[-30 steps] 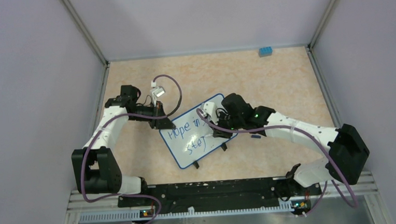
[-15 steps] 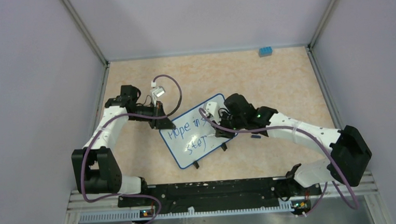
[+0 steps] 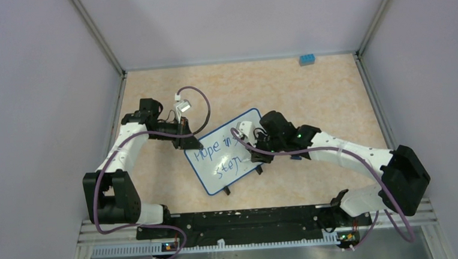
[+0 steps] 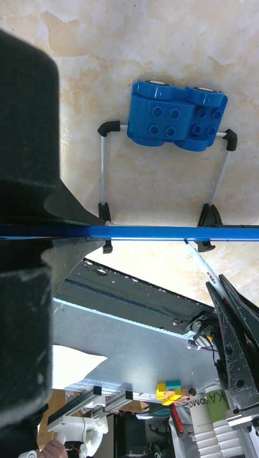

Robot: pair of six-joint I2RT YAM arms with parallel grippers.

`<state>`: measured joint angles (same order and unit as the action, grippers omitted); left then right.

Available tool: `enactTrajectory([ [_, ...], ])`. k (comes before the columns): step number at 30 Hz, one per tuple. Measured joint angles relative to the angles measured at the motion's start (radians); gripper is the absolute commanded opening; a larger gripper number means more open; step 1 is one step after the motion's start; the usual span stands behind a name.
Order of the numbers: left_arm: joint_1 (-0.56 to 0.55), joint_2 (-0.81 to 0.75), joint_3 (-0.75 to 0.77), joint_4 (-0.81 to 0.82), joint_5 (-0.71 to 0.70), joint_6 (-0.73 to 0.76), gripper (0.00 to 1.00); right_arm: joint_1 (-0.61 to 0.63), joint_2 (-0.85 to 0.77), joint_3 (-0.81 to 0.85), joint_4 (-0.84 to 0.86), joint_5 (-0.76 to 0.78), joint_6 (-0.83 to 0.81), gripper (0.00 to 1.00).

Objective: Write a sentence on the whiteboard

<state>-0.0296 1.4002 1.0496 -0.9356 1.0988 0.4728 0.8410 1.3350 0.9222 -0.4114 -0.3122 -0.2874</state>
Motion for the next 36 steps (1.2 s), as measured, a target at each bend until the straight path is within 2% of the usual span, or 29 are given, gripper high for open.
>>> enactTrajectory([
  [27,0.0,0.0,0.0,0.0,0.001,0.0,0.0,0.03,0.042,0.015,0.006,-0.039,0.003,0.0],
  [36,0.0,0.0,0.0,0.0,0.0,0.0,0.0,0.005,-0.045,0.015,0.005,-0.057,0.011,0.0],
])
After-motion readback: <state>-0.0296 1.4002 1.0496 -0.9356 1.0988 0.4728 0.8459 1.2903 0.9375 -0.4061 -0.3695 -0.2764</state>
